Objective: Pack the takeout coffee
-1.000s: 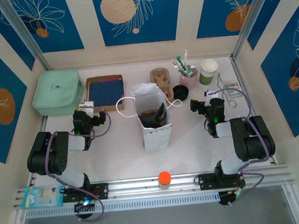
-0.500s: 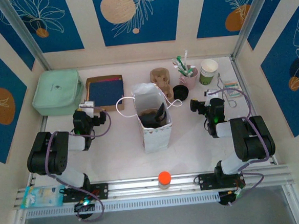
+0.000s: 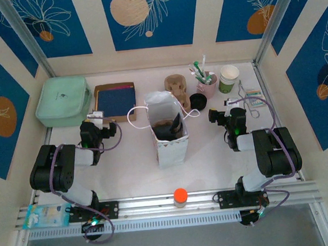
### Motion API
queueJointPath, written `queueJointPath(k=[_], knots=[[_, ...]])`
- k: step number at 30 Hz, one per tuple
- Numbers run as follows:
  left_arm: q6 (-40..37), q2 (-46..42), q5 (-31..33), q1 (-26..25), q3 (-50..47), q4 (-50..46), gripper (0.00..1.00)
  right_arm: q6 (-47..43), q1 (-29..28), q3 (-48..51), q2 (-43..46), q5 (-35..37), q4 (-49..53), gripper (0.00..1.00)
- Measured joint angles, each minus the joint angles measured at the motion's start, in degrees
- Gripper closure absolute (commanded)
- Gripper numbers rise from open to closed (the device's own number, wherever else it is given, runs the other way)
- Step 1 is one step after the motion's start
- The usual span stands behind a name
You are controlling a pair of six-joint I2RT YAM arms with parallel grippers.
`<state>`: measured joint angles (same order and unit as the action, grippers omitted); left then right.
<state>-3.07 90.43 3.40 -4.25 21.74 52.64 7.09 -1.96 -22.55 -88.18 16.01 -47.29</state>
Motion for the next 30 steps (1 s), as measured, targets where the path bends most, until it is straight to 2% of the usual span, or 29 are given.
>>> queueJointPath(k=[30], knots=[[0.02,0.0,-0.92,0.5,0.0,0.0,0.0,0.0,0.0,0.0,0.0,0.0,0.0,0.01]])
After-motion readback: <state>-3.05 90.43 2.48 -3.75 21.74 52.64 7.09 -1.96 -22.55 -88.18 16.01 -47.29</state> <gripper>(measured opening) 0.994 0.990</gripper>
